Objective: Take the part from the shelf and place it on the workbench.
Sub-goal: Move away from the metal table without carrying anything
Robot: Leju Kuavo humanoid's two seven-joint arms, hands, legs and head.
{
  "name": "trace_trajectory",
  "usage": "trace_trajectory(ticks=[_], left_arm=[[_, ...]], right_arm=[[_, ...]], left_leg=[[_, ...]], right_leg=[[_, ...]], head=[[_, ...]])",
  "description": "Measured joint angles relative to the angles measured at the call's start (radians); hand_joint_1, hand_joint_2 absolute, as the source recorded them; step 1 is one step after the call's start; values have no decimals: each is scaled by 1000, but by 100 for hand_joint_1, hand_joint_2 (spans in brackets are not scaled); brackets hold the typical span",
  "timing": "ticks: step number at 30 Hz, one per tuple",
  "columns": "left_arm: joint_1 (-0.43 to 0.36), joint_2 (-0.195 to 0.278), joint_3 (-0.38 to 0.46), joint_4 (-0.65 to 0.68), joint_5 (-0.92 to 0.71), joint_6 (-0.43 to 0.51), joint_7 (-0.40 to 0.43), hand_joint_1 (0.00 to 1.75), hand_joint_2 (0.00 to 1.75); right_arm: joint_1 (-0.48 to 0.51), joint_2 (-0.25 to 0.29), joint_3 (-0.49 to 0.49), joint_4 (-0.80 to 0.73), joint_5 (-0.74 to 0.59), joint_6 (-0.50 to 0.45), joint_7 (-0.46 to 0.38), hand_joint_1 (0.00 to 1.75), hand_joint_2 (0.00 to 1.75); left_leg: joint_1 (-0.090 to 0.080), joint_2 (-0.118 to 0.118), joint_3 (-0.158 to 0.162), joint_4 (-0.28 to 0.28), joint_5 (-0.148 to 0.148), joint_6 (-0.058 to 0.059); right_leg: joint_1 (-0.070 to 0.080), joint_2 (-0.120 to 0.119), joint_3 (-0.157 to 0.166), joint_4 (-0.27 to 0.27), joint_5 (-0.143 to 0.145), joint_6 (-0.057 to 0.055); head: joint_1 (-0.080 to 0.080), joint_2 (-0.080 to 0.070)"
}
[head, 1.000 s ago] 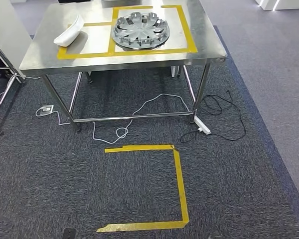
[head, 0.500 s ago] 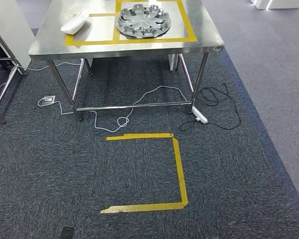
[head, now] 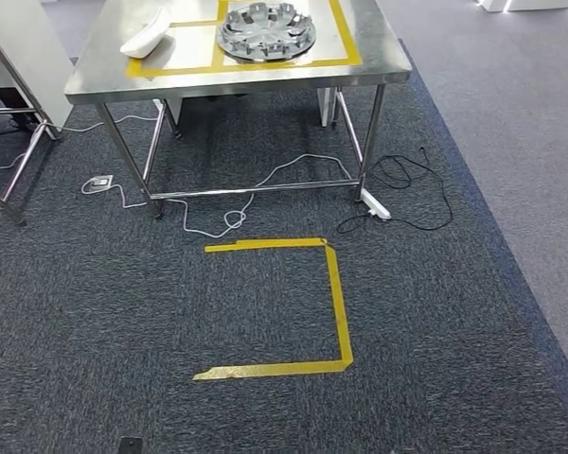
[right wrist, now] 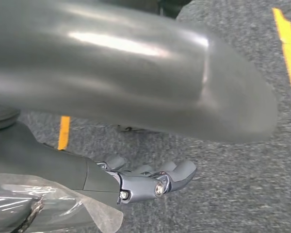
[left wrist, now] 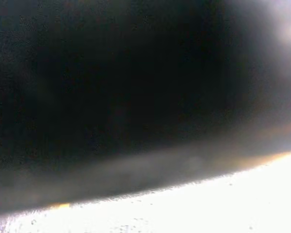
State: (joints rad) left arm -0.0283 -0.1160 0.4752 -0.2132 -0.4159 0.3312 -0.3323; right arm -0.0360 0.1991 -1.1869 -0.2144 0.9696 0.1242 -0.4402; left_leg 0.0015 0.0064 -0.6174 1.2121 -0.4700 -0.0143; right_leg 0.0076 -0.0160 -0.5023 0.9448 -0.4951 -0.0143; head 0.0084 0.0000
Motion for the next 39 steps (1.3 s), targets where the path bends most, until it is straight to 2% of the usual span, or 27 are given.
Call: trace_trajectory(ticks=[2,3,4,7,8,15,19,20,21,22,24,25,26,27,28,30,31,32,35,36,37,39], left_arm=[[-2,2,0,0,-3,-2,0,0,0],[-4,3,0,0,-3,-4,0,0,0],[-5,4,0,0,-3,-5,0,0,0],[0,5,0,0,-4,-4,0,0,0],[2,6,0,0,-5,-4,1,0,0],[1,10,1,0,-3,-12,7,0,0],[2,13,1,0,-3,-14,6,0,0],[1,13,1,1,-3,-14,6,0,0],[0,13,1,1,-3,-14,6,0,0],[0,13,1,1,-3,-14,6,0,0],[-1,13,1,1,-3,-14,6,0,0],[0,13,1,1,-3,-14,6,0,0],[0,14,1,1,-3,-14,6,0,0],[0,14,2,1,-3,-14,6,0,0],[0,14,2,1,-3,-14,6,0,0],[0,16,2,1,-3,-15,5,0,0],[0,16,2,1,-3,-15,5,0,0],[-1,17,2,1,-3,-15,4,0,0],[-1,17,2,2,-5,-14,3,0,0],[0,17,2,2,-5,-14,3,0,0],[2,17,2,2,-5,-14,3,0,0],[3,16,2,3,-6,-13,2,0,0]], right_arm=[[0,0,3,0,4,1,0,0,0],[0,0,4,0,5,1,0,0,0],[-1,0,6,0,7,1,0,0,0],[0,-1,11,0,11,2,0,0,0],[1,-2,12,0,13,2,0,0,0],[3,-2,20,0,21,9,-3,0,0],[3,-2,20,0,21,11,-4,0,0],[4,-2,20,0,21,11,-4,0,0],[4,-2,20,0,22,11,-5,0,0],[4,-2,20,0,22,11,-5,0,0],[4,-2,21,0,22,11,-5,0,0],[5,-2,21,0,22,11,-5,0,0],[5,-2,21,0,22,11,-6,0,0],[6,-2,22,0,23,11,-6,0,0],[6,-2,23,0,23,11,-6,0,0],[4,-2,24,0,23,12,-6,0,0],[2,-2,25,0,23,12,-6,0,0],[1,-2,26,0,23,13,-6,0,0],[3,-2,26,0,24,14,-8,0,0],[4,-2,26,0,24,14,-8,0,0],[4,-2,26,0,25,14,-8,0,0],[5,-3,26,0,25,14,-9,0,0]], left_leg=[[-1,0,100,-144,-13,7],[-1,-1,132,-200,-31,10],[-2,-1,144,-228,-46,13],[-4,-1,143,-244,-50,18],[-6,-1,141,-244,-49,22],[-17,1,129,-237,-38,42],[-20,1,121,-236,-26,54],[-18,3,119,-240,-18,59],[-15,4,115,-243,-10,64],[-12,5,109,-247,-2,69],[-11,7,91,-247,10,73],[-11,8,82,-246,16,71],[-12,8,73,-246,22,68],[-11,8,65,-245,27,65],[-11,8,59,-244,32,61],[-10,7,47,-239,42,50],[-11,6,43,-237,46,44],[-11,6,39,-234,51,36],[-7,4,28,-226,59,15],[-4,3,20,-214,43,10],[-2,2,7,-184,9,5],[-1,1,-30,-68,-90,0]], right_leg=[[2,0,-18,18,6,7],[3,-1,-26,25,9,11],[6,-1,-33,30,11,9],[7,0,-43,36,18,-8],[6,0,-43,35,21,-5],[-6,1,-49,23,45,34],[-10,0,-55,22,57,48],[-10,2,-59,26,53,51],[-10,4,-69,41,35,54],[-10,7,-86,78,2,56],[-14,12,-137,213,-87,61],[-17,13,-159,281,-120,63],[-19,13,-166,322,-134,65],[-21,13,-153,320,-128,67],[-24,13,-116,273,-105,68],[-30,14,-8,112,-59,70],[-30,17,29,54,-45,67],[-29,20,46,21,-41,62],[-23,23,25,17,-35,35],[-22,22,17,17,-30,24],[-21,20,7,16,-23,13],[-16,17,-14,16,-8,1]], head=[[1,0],[1,0],[2,0],[4,0],[4,0],[3,0],[3,0],[3,0],[5,0],[7,0],[11,0],[12,0],[12,0],[12,0],[12,0],[12,0],[11,0],[11,0],[8,0],[7,0],[6,0],[4,0]])
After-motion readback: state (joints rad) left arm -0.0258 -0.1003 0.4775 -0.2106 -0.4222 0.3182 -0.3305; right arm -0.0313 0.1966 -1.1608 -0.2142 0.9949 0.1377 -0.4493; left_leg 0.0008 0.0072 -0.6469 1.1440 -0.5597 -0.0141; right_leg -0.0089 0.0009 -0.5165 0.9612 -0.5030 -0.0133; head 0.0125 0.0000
